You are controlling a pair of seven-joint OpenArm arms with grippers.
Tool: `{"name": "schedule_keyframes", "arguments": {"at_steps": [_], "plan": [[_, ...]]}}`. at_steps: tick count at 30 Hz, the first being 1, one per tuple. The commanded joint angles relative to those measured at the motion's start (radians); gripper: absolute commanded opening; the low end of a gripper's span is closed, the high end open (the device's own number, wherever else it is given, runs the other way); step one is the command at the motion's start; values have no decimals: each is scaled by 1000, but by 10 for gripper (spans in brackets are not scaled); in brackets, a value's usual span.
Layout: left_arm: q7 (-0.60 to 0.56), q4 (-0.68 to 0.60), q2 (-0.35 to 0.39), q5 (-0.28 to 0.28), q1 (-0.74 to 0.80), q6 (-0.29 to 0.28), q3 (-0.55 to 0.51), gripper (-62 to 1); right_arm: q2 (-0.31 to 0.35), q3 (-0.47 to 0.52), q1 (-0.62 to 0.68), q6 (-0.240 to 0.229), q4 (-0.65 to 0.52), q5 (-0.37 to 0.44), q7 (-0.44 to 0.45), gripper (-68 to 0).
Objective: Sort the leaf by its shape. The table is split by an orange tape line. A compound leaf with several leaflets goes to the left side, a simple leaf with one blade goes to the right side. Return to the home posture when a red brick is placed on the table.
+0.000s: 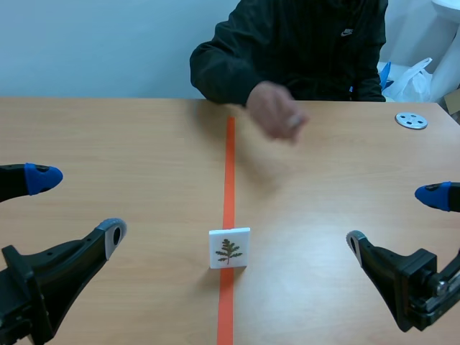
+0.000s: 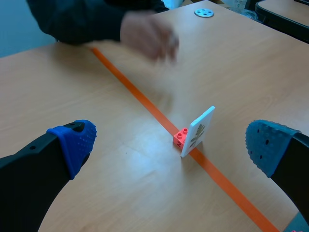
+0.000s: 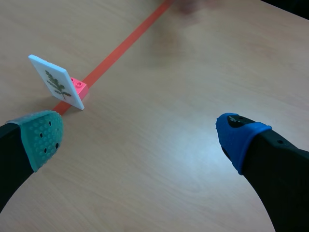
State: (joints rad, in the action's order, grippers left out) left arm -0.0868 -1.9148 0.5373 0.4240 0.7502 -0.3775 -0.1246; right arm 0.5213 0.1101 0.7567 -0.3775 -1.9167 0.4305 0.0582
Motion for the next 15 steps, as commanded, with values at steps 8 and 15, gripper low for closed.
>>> {"name": "schedule_keyframes", "arguments": {"at_steps": [8,15], "plan": [[-18,-12,-5,6,-3,-3,5,14,2,8,-15,4,-8,6,11,4],[-18,-12,-5,6,-3,-3,5,14,2,8,-49,-1,-5,6,-36,4]]}}
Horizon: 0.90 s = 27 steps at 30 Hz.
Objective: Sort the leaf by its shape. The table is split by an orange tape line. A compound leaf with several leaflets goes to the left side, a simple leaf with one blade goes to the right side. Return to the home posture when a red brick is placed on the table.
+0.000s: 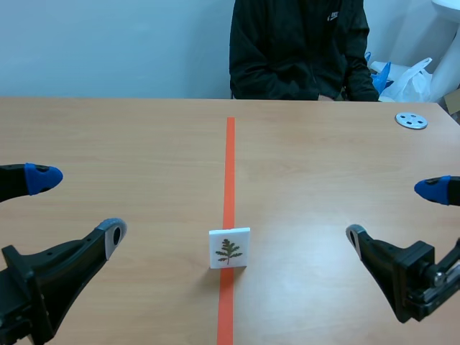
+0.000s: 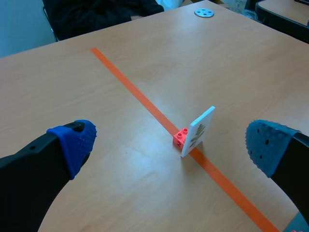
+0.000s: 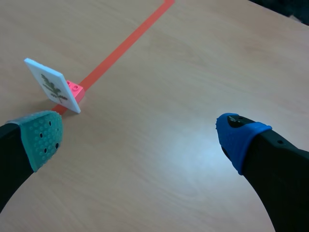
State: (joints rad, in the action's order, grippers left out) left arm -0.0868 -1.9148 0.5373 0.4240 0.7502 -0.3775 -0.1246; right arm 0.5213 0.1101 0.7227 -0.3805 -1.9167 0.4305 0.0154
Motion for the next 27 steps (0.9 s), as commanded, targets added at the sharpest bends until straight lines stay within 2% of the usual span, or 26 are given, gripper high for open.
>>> {"name": "schedule_keyframes", "arguments": {"at_steps": [1,6,13,24,27], "plan": [[-18,-12,-5,6,-3,-3,5,14,2,7,-23,-3,-4,6,-4,4],[-18,-12,-5,6,-3,-3,5,14,3,-13,-61,-13,-4,6,-42,4],[-18,-12,-5,6,-3,-3,5,14,5,-135,-141,-53,28,6,-66,4],[-18,-12,-5,6,-3,-3,5,14,3,-369,-372,-92,252,4,-43,4],[-18,-12,-5,6,-3,-3,5,14,-1,-443,-444,-92,318,-30,-23,4]]}}
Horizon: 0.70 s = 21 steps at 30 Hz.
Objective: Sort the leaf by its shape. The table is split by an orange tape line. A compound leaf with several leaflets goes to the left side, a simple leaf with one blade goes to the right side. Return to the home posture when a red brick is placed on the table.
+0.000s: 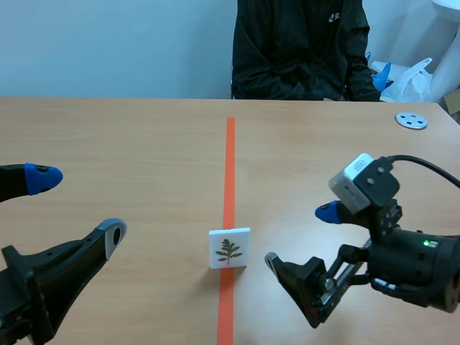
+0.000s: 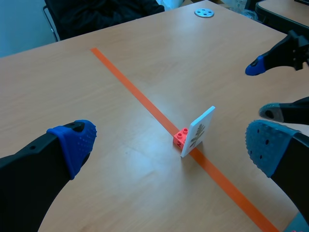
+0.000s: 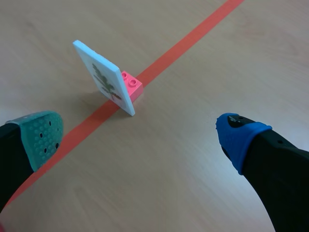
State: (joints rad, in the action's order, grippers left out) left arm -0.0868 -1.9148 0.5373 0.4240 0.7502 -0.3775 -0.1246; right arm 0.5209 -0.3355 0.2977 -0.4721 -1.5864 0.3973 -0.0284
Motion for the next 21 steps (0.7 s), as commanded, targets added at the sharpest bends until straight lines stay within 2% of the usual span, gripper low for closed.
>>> {"name": "schedule_keyframes", "arguments": {"at_steps": [1,6,14,21], "plan": [[-18,-12,-5,6,-3,-3,5,14,-1,-22,-40,0,9,-9,35,4],[-18,-12,-5,6,-3,-3,5,14,-11,-136,-141,0,118,-95,106,4],[-18,-12,-5,6,-3,-3,5,14,-103,-254,-272,0,309,-200,220,4],[-18,-12,-5,6,-3,-3,5,14,-148,-317,-335,5,373,-258,266,4]]}}
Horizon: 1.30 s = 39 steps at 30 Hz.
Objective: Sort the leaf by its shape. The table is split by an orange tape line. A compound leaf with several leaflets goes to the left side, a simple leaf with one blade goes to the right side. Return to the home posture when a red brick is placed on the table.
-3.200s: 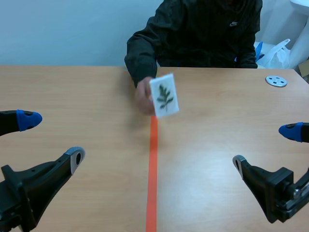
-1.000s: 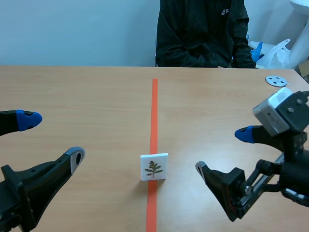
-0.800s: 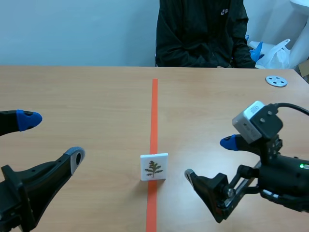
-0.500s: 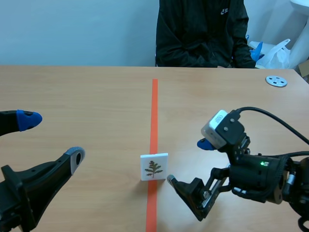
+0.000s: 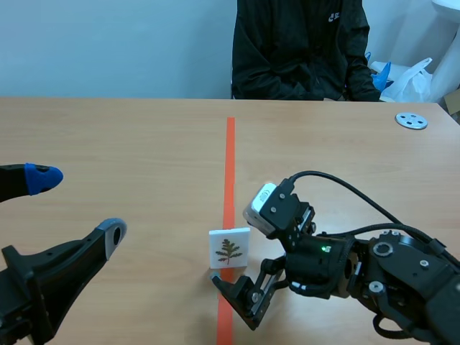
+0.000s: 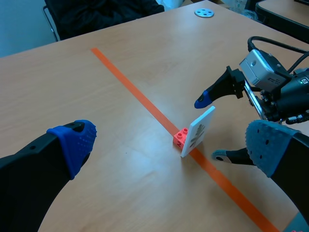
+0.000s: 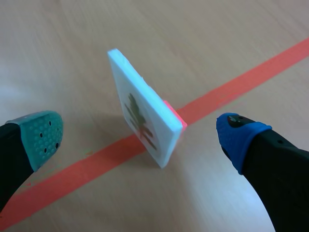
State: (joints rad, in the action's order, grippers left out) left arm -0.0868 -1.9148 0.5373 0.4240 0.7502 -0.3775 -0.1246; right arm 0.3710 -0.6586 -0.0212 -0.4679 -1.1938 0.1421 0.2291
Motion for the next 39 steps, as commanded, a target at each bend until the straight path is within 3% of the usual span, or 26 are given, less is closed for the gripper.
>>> {"name": "schedule_keyframes", "arguments": {"at_steps": [1,7,15,23,33,39], "plan": [[-18,-12,-5,6,-3,-3,5,14,-2,-2,-21,4,-16,-16,9,4],[-18,-12,-5,6,-3,-3,5,14,-11,-31,-29,31,8,-54,29,-14],[-18,-12,-5,6,-3,-3,5,14,-11,-37,-29,77,8,-61,33,-304],[-18,-12,-5,6,-3,-3,5,14,-11,-37,-29,79,8,-61,32,-550],[-18,-12,-5,6,-3,-3,5,14,-10,-37,-29,79,8,-61,32,-646],[-18,-12,-5,6,-3,-3,5,14,8,-5,-29,74,-13,-60,55,-653]]}}
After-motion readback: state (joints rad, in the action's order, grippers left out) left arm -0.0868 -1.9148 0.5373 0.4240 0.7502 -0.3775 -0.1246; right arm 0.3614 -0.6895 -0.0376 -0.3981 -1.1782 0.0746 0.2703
